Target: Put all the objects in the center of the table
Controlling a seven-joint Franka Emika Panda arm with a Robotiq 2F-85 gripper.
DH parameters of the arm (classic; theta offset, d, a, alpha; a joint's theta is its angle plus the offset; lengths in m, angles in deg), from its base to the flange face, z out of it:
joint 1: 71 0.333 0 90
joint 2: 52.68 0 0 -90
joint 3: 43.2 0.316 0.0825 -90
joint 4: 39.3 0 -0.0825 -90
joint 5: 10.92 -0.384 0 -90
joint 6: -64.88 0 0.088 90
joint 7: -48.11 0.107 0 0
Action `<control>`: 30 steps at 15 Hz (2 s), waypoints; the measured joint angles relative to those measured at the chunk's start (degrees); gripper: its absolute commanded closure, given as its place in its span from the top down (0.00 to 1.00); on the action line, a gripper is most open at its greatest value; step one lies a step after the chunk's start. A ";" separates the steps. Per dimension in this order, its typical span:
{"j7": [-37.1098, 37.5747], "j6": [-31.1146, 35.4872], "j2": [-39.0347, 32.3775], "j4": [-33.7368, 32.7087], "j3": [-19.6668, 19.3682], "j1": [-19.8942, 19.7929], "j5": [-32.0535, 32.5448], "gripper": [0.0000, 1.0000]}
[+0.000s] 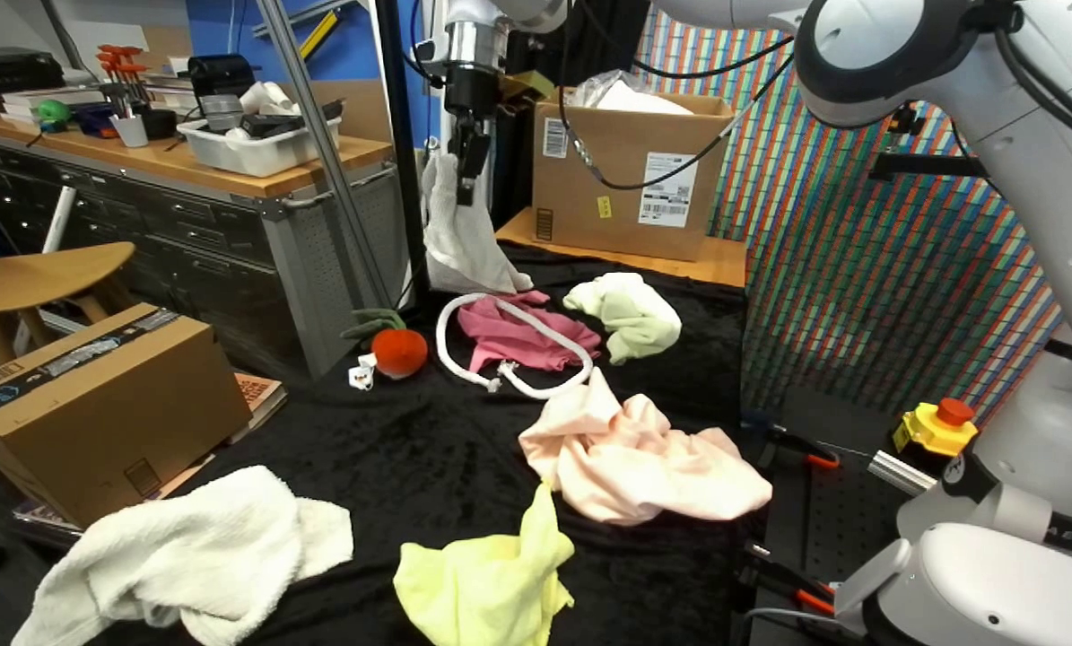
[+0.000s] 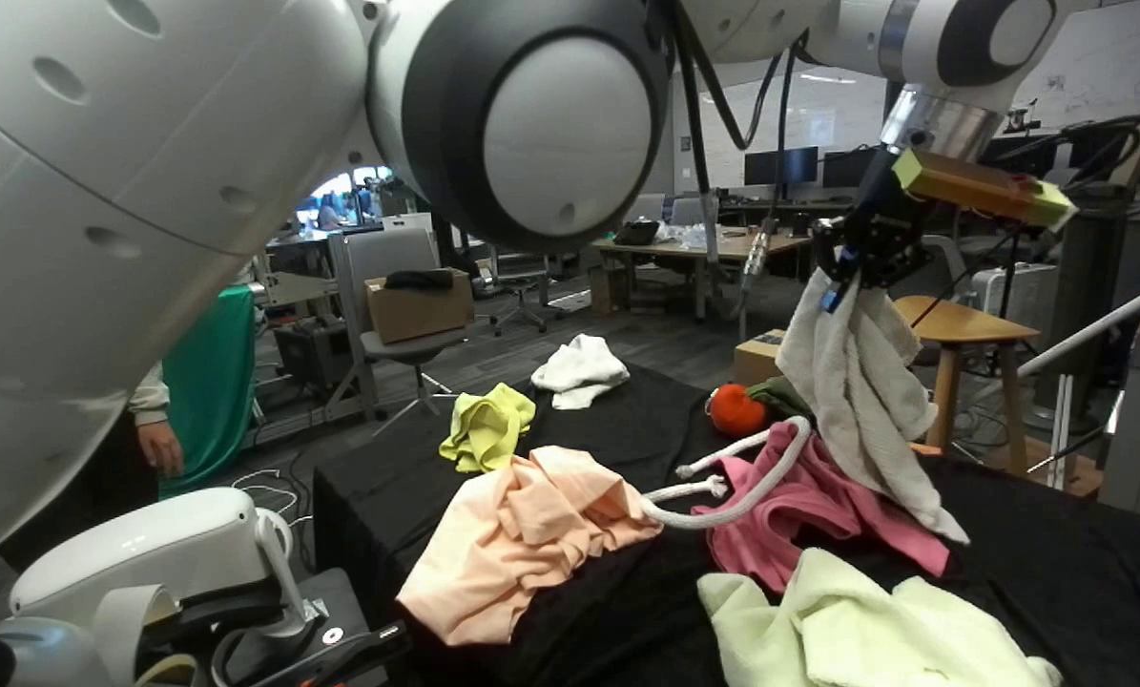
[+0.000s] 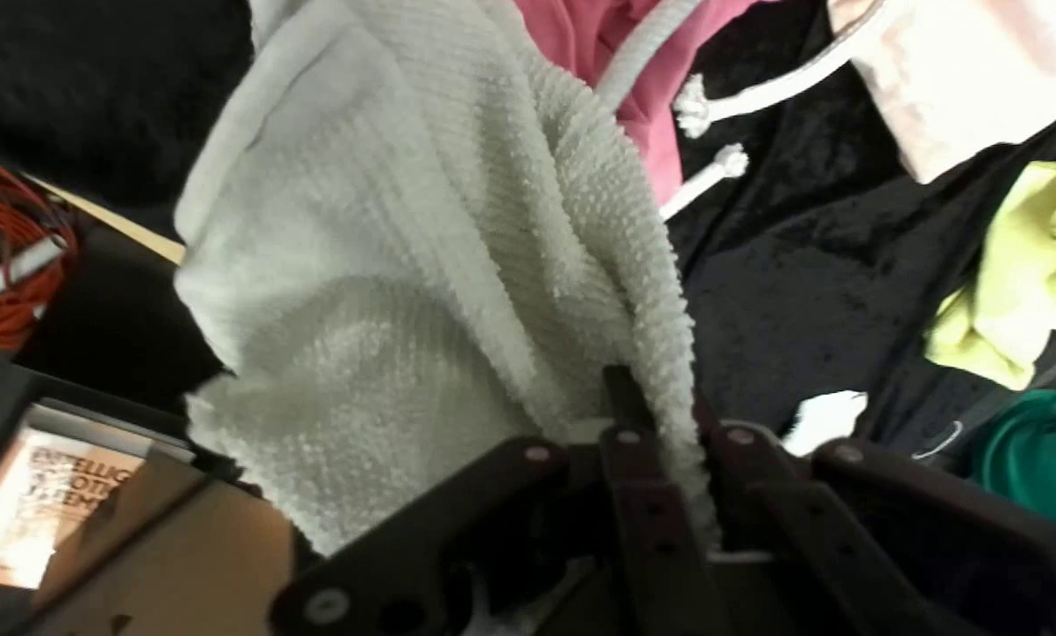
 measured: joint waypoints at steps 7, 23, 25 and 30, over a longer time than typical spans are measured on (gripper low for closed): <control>-1.89 0.99 11.01 18.41 3.71 -3.36 -2.84 0.04; -23.72 10.98 42.15 64.40 -16.77 6.32 -19.41 0.03; -24.14 13.34 46.94 70.58 -18.62 7.88 -19.73 0.03; -13.39 29.15 56.37 85.75 -20.04 13.95 -21.13 0.01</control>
